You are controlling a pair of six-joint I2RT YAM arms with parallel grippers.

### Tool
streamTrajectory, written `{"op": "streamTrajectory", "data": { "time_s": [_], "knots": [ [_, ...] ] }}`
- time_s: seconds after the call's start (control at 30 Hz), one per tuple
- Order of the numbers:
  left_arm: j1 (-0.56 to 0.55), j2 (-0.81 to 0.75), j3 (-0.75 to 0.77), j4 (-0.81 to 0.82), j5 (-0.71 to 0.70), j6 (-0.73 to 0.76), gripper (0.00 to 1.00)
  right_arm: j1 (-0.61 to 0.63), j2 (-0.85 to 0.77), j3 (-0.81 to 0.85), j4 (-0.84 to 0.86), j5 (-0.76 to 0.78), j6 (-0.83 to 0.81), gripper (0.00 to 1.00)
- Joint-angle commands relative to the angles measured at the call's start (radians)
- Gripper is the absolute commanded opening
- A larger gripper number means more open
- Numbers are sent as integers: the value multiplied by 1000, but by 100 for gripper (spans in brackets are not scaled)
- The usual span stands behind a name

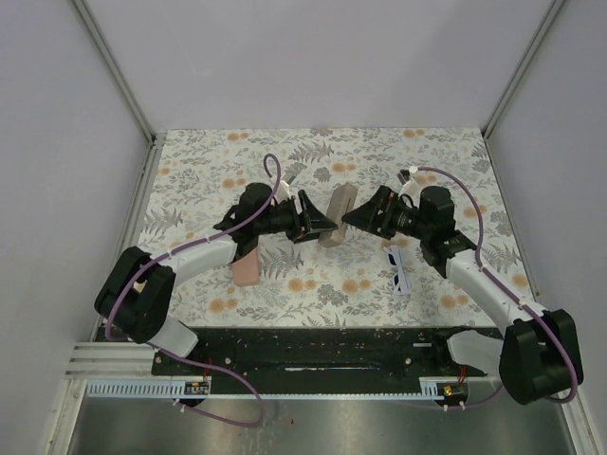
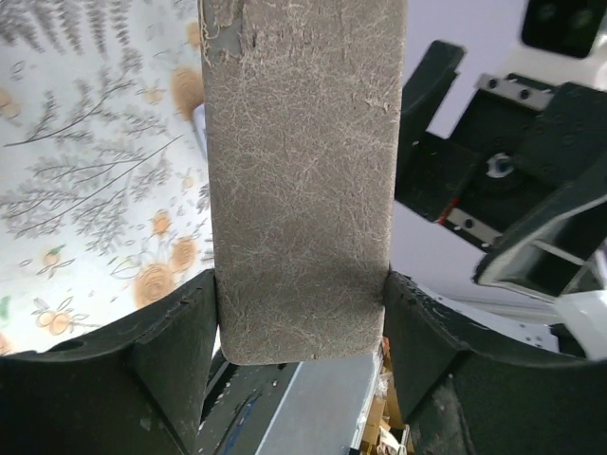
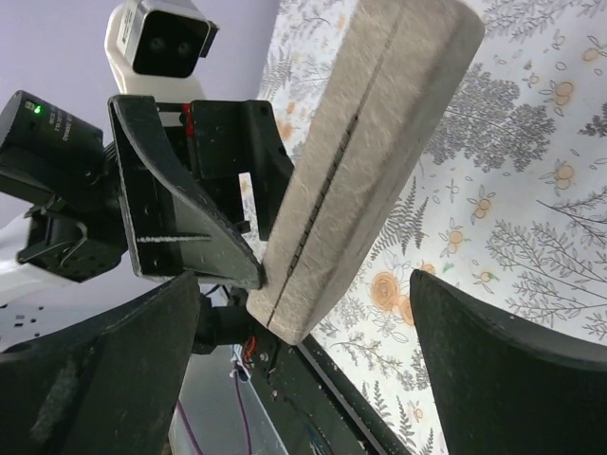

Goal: Organize the sunglasses

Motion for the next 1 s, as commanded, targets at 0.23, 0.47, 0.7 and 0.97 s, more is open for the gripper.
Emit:
{"op": "streamTrajectory", "data": {
  "time_s": [0.23,0.47,0.7,0.97],
  "knots": [
    [12,-39,-15,482,66,-277,41,-57,-76,-88,360,-76,221,99],
    [12,20,-21,692,94,-429,40,-103,42,-141,837,-187,530,99],
    [11,16,-30,753,101,-482,40,-105,102,-109,969,-221,596,99],
    [-12,8,-21,780,101,-508,40,-105,99,-73,922,-230,579,99]
  ]
}}
